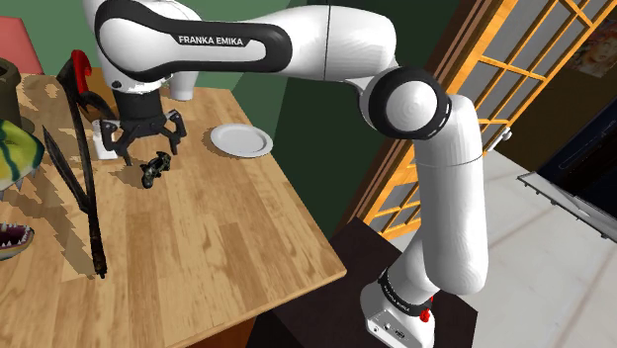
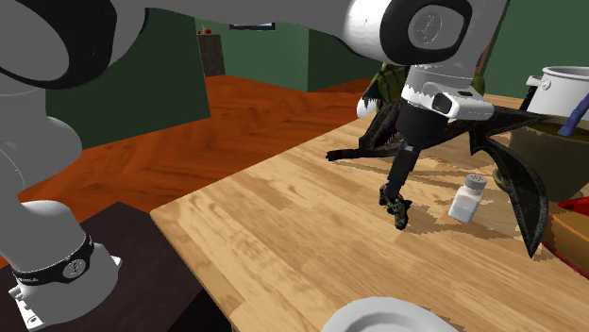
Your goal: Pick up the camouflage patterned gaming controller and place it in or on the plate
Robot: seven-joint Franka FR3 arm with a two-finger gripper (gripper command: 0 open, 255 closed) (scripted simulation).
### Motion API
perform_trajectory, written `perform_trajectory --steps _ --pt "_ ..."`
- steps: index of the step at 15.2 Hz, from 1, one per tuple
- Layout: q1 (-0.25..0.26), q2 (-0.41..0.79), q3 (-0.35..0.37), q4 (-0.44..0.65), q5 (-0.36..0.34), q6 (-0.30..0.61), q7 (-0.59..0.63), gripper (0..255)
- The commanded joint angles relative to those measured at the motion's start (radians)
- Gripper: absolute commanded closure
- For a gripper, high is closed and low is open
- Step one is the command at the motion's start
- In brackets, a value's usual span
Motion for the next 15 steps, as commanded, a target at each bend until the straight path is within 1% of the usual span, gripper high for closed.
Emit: perform_trajectory --steps 1,5,12,13,15 --pt "-0.003 0.003 -0.001 -0.021 -0.001 0.023 0.002 0" --pt "-0.010 0.002 -0.003 -0.071 -0.003 0.072 0.006 0" --pt "-0.010 0.002 -0.003 -0.071 -0.003 0.072 0.006 0" --pt "-0.010 0.002 -0.003 -0.071 -0.003 0.072 0.006 255" --pt "-0.010 0.002 -0.003 -0.071 -0.003 0.072 0.006 255"
